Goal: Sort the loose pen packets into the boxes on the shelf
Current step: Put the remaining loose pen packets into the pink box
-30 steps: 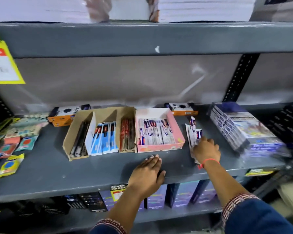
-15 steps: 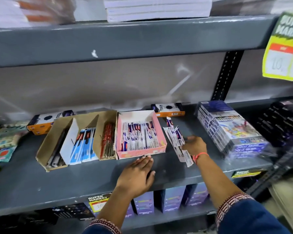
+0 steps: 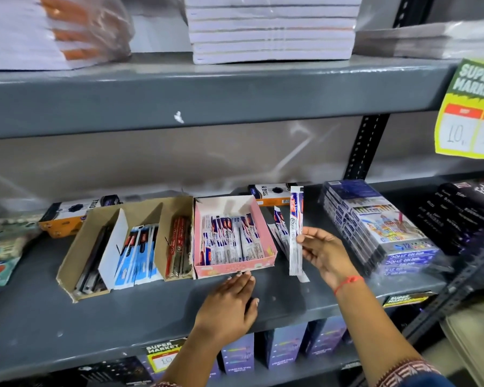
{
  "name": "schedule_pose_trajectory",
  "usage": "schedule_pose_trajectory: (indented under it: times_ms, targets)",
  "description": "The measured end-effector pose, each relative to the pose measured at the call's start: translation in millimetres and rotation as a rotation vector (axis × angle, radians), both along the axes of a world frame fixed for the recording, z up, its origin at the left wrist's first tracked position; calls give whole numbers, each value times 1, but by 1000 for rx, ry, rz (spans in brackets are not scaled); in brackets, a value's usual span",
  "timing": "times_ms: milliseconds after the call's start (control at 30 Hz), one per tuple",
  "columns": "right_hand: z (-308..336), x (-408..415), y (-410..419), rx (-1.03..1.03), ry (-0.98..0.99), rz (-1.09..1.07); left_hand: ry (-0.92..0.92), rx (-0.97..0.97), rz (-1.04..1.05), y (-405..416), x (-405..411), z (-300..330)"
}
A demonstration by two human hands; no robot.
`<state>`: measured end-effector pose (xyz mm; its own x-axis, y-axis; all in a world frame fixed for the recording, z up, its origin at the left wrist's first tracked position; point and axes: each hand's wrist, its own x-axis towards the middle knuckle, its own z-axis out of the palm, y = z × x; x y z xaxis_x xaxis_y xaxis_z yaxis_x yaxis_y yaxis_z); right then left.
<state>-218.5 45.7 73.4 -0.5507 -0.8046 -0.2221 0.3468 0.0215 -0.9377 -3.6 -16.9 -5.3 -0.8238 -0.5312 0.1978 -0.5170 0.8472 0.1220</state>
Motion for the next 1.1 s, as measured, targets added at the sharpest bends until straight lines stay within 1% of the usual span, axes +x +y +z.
schedule_pose_trajectory:
  times_ms: [233,433,567,633,733,867,1000,1100]
  targets:
    - [4,11,-8,-78,14,92,-3,14,-12,0,0,1]
    - [10,17,-16,-67,33,110,44,-3,-24,2,1,3]
    - [20,30,-39,-39,79,106,70,27,-41,4,0,7]
    - [23,45,-58,34,145,125,101,34,-29,5,1,12]
    - [19,65,-89,213,307,150,127,-40,-63,8,2,17]
    - [2,80,-120,427,590,219,125,-70,-66,9,1,16]
    - [-6,85,-130,533,793,284,117,-77,-68,6,0,14]
    - [-6,88,-129,547,837,266,109,-67,-67,7,0,14]
